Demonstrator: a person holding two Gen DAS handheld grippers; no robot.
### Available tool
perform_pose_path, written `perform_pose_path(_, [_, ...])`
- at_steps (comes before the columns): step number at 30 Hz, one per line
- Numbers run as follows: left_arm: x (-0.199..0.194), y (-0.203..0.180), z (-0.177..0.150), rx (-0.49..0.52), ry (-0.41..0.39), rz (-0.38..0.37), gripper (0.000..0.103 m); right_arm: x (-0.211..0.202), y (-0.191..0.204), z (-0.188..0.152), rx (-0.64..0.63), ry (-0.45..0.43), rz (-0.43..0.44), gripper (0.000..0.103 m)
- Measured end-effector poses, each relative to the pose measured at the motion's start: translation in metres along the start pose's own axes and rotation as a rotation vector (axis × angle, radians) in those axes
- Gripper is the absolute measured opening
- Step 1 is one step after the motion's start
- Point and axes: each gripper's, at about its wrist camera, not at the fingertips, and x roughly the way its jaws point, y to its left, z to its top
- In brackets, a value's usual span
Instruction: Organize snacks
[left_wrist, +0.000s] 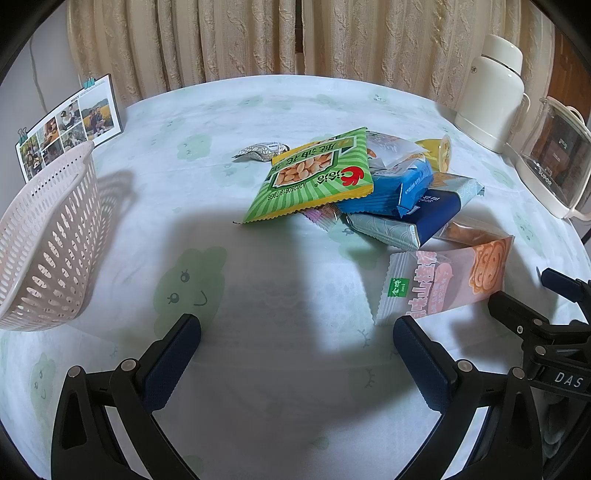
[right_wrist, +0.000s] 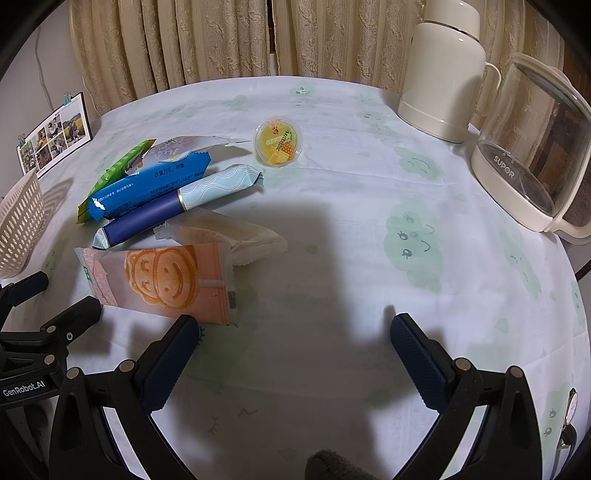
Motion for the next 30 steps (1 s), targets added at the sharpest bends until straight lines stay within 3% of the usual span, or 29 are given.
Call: perform_pose_path(30, [-0.0035, -0.0035, -0.0021, 0.024, 0.009, -0.023, 0.103, 0.0, 0.0, 0.0, 0.0, -0.001, 0.001, 0.103])
